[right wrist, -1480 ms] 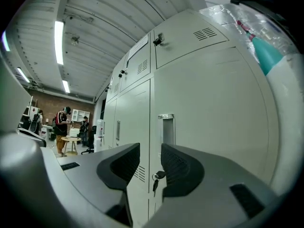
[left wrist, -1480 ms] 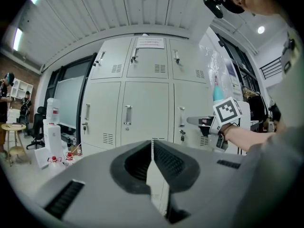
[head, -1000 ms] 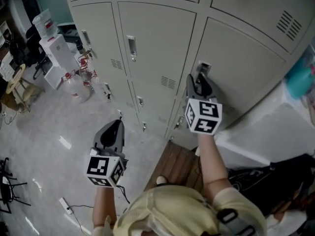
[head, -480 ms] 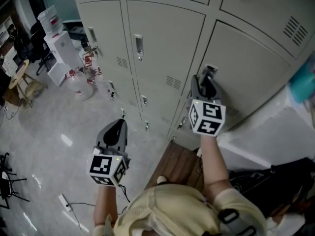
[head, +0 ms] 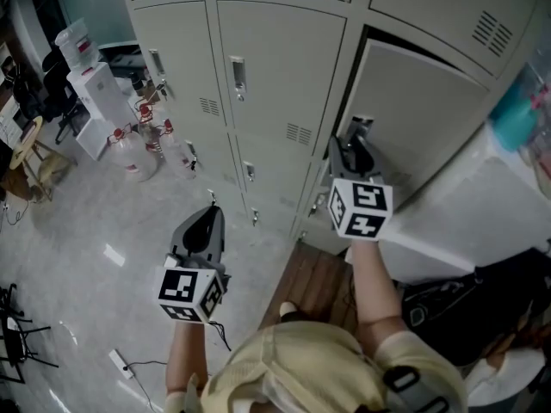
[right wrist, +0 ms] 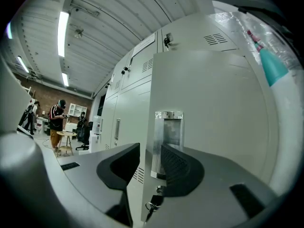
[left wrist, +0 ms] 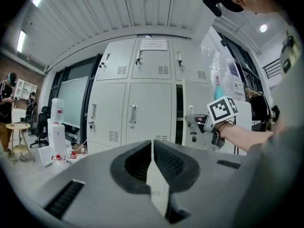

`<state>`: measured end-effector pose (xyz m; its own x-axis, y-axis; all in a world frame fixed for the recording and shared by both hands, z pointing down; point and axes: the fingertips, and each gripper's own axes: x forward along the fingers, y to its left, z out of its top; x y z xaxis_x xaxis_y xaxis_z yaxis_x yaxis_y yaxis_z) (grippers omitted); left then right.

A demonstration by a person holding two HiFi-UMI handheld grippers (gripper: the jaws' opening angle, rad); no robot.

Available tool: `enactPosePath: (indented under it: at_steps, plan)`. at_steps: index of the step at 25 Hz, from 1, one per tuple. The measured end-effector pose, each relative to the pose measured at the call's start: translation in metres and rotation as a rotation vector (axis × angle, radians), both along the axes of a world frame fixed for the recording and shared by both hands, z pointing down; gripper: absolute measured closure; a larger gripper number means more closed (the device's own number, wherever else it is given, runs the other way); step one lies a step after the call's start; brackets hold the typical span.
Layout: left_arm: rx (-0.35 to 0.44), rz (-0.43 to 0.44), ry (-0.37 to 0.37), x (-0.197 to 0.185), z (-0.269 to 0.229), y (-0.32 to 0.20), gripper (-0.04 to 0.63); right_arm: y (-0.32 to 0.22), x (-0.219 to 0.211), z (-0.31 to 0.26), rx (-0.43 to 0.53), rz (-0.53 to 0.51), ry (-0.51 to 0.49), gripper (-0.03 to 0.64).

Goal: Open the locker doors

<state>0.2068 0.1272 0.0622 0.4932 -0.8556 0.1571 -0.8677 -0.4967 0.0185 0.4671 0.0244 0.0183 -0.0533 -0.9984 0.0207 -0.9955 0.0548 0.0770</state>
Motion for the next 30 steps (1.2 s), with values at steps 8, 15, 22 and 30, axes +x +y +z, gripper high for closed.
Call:
enactPosePath:
  at_steps: [8,15,22,30]
  plan:
    - [-0.002,0.079,0.017,0.004,0.004,0.028,0.592,0.048,-0.003,0.001,-0.01,0.019,-0.002,0.499]
    - [-0.014,0.141,0.021,0.008,0.007,0.051,0.592,0.086,0.006,0.001,-0.014,0.041,-0.015,0.499]
    - [-0.005,0.185,0.028,0.012,0.005,0.068,0.592,0.121,0.015,0.003,-0.019,0.06,-0.025,0.501]
    - [-0.012,0.267,0.03,0.038,0.009,0.086,0.592,0.166,0.033,0.002,-0.007,0.089,-0.021,0.5]
